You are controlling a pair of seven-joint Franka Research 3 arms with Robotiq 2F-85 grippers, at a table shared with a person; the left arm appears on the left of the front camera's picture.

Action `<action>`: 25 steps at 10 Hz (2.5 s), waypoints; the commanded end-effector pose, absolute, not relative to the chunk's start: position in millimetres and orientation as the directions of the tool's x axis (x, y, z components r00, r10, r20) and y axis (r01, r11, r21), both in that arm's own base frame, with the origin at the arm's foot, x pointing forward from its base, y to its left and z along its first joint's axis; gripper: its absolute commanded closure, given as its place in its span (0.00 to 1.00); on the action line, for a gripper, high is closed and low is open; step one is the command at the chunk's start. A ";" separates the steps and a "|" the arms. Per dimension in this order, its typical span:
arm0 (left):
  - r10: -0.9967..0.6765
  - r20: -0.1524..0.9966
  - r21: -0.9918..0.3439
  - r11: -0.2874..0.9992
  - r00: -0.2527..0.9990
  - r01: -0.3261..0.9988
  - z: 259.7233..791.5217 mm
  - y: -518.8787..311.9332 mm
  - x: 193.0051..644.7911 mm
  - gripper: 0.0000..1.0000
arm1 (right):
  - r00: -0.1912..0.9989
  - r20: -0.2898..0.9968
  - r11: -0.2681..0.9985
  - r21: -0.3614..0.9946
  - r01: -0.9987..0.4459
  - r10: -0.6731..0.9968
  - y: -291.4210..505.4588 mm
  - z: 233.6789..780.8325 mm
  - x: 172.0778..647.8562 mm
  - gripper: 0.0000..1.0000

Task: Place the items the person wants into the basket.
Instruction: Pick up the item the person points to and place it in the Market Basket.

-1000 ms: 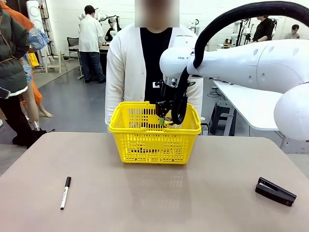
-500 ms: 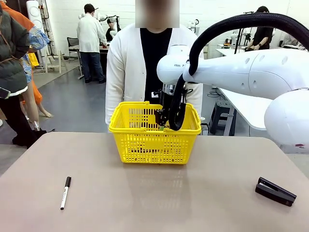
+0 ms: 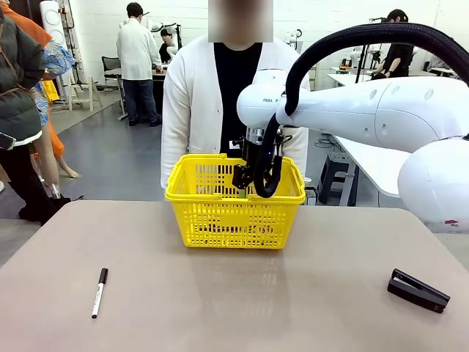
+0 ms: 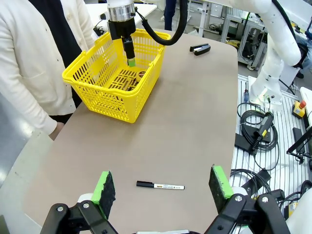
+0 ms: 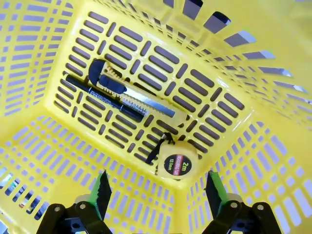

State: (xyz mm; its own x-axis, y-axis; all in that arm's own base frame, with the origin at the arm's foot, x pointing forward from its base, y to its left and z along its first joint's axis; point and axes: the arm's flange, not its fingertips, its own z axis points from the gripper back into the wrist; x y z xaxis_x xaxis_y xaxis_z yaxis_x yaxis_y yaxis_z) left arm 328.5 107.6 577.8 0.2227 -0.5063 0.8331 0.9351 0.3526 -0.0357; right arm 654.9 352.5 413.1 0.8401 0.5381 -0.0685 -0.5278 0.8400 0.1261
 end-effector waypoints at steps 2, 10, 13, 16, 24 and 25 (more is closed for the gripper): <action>-0.500 0.842 -0.022 0.340 0.201 0.940 577.1 108.7 328.2 0.00 | 0.848 -0.067 0.848 0.119 -0.516 0.526 361.9 414.1 662.8 0.00; -0.500 0.842 -0.022 0.340 0.201 0.940 577.1 108.7 328.2 0.00 | 0.872 -0.029 0.869 0.097 -0.485 0.489 283.2 562.8 535.1 0.00; -0.500 0.842 -0.022 0.340 0.201 0.940 577.1 108.7 328.2 0.00 | 0.867 0.014 0.860 0.120 -0.496 0.498 213.4 587.5 458.5 0.00; -0.500 0.842 -0.022 0.340 0.201 0.940 577.1 108.7 328.2 0.00 | 0.830 0.046 0.826 0.080 -0.557 0.555 154.3 578.8 401.2 0.00; -0.500 0.842 -0.022 0.340 0.201 0.940 577.1 108.7 328.2 0.00 | 0.780 0.026 0.778 0.057 -0.626 0.625 70.9 549.7 463.9 0.00; -0.500 0.842 -0.022 0.340 0.201 0.940 577.1 108.7 328.2 0.00 | 0.776 0.012 0.774 0.054 -0.630 0.631 64.2 551.8 466.6 0.00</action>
State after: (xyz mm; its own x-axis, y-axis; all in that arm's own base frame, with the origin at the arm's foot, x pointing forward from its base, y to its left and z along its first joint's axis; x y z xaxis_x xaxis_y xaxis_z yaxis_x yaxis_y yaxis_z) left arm 328.7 107.9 577.8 0.2238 -0.5059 0.8331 0.9347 0.3537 -0.0363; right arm 463.1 72.8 543.6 0.7907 0.6115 0.0285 -0.6121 0.7891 0.0522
